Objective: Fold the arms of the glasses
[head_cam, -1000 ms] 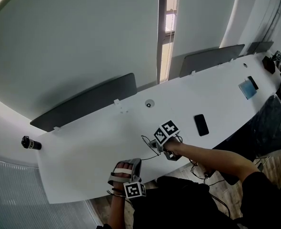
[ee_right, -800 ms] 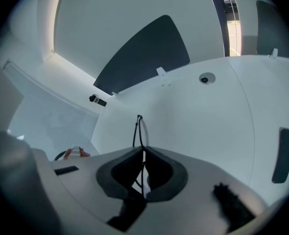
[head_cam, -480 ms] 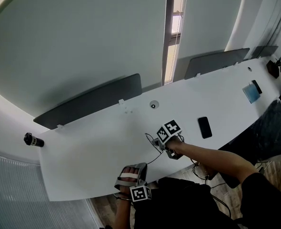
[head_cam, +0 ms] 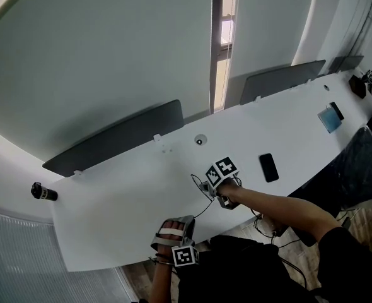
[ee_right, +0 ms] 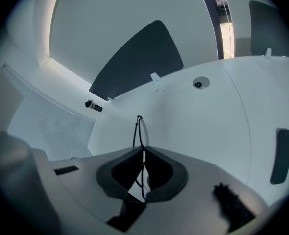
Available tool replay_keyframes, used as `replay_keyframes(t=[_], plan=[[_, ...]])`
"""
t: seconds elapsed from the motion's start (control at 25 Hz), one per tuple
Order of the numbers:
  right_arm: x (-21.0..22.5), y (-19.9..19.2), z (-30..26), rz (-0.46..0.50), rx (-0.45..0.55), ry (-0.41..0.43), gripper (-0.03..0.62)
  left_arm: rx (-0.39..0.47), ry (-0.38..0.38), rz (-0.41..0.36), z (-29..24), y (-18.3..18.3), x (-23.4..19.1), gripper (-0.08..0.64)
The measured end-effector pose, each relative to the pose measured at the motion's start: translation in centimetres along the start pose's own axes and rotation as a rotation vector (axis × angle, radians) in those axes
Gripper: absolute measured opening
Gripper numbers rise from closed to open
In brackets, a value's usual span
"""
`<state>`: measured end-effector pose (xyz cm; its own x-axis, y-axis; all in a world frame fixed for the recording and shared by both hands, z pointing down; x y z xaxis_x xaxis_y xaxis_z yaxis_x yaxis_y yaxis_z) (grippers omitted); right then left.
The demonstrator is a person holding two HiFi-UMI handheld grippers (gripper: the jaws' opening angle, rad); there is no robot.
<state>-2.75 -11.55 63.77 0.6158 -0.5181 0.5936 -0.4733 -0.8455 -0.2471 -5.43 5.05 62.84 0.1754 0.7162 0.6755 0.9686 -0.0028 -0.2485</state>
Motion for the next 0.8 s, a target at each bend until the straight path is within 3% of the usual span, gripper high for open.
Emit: replay_keyframes(t=[0.28, 0.36, 0.4, 0.44, 0.48, 0.56, 0.64, 0.72, 0.8], plan=[[0.2, -0.2, 0.8, 0.055, 0.001, -0.016, 0.021, -0.077, 0.019, 0.076, 3.6, -3.8, -5.2, 0.137], [-0.1, -0.5, 0.8, 0.083, -0.004, -0.020, 0.020, -0.037, 0.045, 0.181, 4.7, -4.3, -7.0, 0.137], [-0.4, -0.6, 0.7, 0.102, -0.006, -0.020, 0.021, 0.003, 0.064, 0.300, 5.0, -4.7, -8.0, 0.137], [-0.8, -0.7, 0.6, 0.121, -0.008, -0.018, 0.021, 0.053, 0.065, 0.480, 4.9, -5.3, -8.8, 0.133], [-1.3, -0.9, 0.5, 0.140, -0.010, -0.013, 0.021, 0.108, 0.024, 0.717, 4.5, -6.0, -9.2, 0.130], [-2.4, -1.2, 0.5, 0.173, -0.012, -0.001, 0.020, 0.260, -0.192, 1.238, 3.0, -6.6, -9.3, 0.063], [-3.7, -1.5, 0.4, 0.218, -0.014, 0.001, 0.020, 0.493, -0.421, 1.674, 1.6, -6.4, -9.0, 0.051], [-5.0, -1.8, 0.1, 0.273, -0.021, 0.000, 0.021, 0.646, -0.507, 1.955, 0.1, -6.9, -8.5, 0.058], [-6.0, -2.1, -0.3, 0.301, -0.026, 0.008, 0.021, 0.648, -0.508, 2.070, -1.2, -7.3, -7.5, 0.069]])
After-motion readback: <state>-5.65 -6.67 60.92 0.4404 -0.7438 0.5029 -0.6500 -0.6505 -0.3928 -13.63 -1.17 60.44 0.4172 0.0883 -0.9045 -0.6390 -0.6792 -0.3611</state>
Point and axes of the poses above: the fingertips, and each gripper's own axes: z backward along the fingers, x to its right, y out of its top, the point moved 3 cm from there along z, backward along the fingers
